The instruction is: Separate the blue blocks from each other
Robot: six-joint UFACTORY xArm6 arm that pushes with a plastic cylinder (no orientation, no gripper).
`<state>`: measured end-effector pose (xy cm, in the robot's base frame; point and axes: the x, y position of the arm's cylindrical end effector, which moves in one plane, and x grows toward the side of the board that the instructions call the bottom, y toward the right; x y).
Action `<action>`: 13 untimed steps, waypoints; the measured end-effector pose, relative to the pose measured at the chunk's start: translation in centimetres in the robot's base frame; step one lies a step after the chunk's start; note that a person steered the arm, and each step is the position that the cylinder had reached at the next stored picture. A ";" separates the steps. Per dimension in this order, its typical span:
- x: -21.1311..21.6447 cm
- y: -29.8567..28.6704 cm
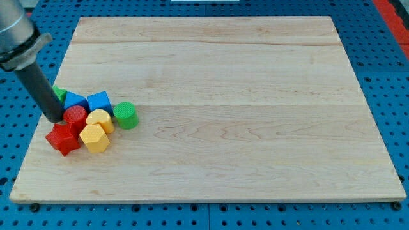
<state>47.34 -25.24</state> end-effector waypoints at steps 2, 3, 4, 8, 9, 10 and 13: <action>0.0 1.6; 0.0 1.8; 0.0 3.0; -1.8 8.4; -1.8 6.4; -1.8 6.3; -3.9 6.5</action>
